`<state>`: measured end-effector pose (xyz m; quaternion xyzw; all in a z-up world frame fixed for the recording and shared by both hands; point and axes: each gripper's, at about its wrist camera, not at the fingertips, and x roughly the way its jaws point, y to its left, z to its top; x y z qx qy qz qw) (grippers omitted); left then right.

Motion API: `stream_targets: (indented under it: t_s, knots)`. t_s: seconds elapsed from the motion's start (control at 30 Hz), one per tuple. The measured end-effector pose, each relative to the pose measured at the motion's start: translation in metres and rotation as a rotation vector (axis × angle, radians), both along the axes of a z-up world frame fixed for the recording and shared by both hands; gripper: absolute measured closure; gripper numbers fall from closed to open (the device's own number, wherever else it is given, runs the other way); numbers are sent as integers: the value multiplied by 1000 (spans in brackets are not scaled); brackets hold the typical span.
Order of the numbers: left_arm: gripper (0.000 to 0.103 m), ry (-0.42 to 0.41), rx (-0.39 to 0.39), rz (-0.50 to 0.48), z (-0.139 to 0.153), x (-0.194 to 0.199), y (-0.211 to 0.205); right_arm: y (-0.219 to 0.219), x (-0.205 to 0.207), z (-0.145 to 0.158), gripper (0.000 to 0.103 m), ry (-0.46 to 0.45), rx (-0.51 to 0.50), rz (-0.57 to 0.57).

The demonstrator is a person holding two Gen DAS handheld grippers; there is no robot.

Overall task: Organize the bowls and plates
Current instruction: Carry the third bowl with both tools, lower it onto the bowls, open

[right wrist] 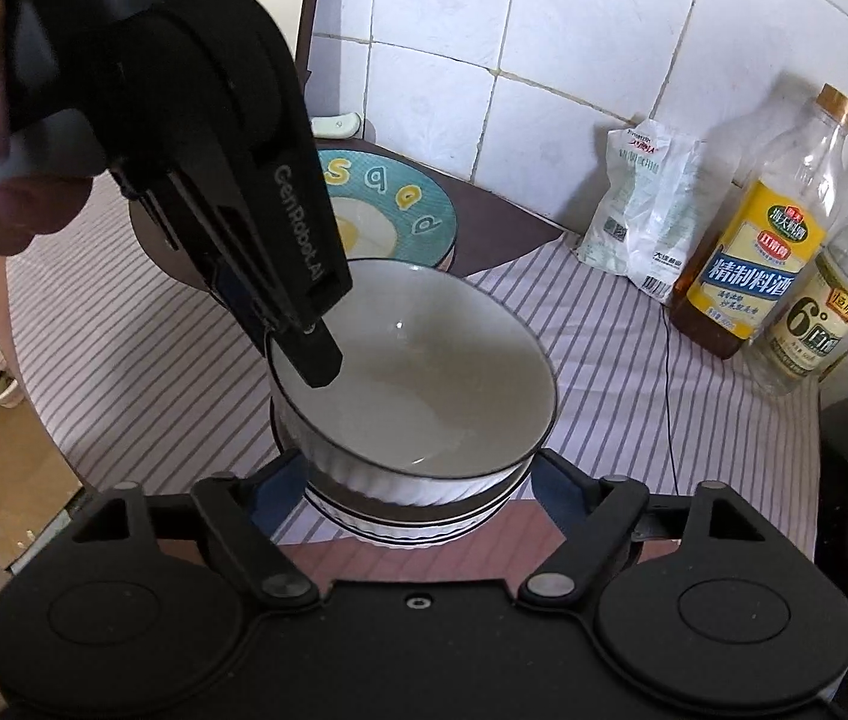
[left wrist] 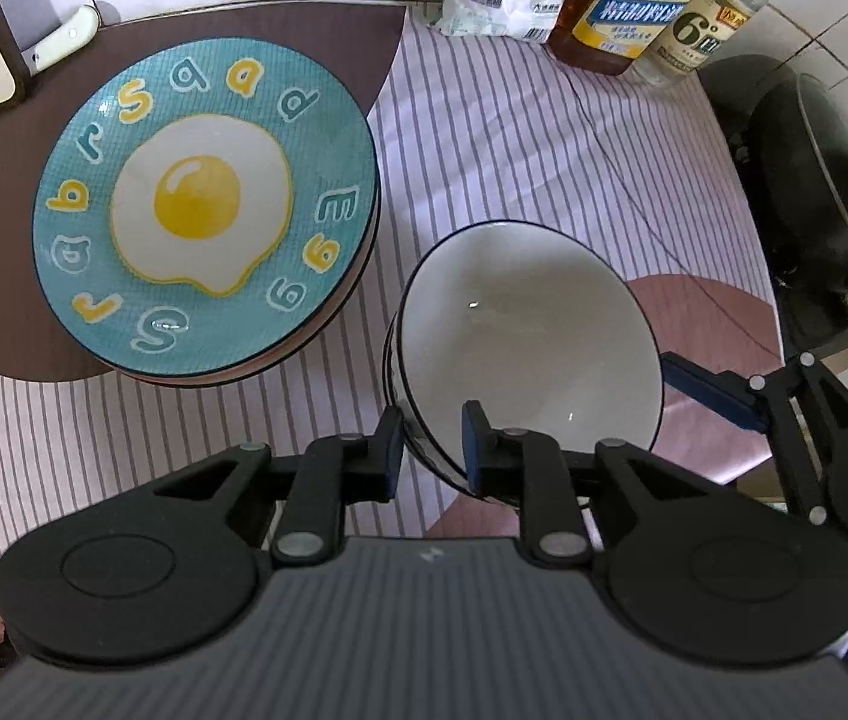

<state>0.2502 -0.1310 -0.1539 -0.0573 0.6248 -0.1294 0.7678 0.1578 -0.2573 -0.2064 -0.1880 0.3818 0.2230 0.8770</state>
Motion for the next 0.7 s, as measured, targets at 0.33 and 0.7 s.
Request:
stream_targets:
  t_s: [0.33, 0.7]
  knots:
    - [83, -47, -58, 20, 10, -10, 9, -6, -20, 4, 16, -48, 54, -86]
    - [82, -177, -236, 40, 49, -47, 41, -25, -60, 7, 16, -100, 294, -182]
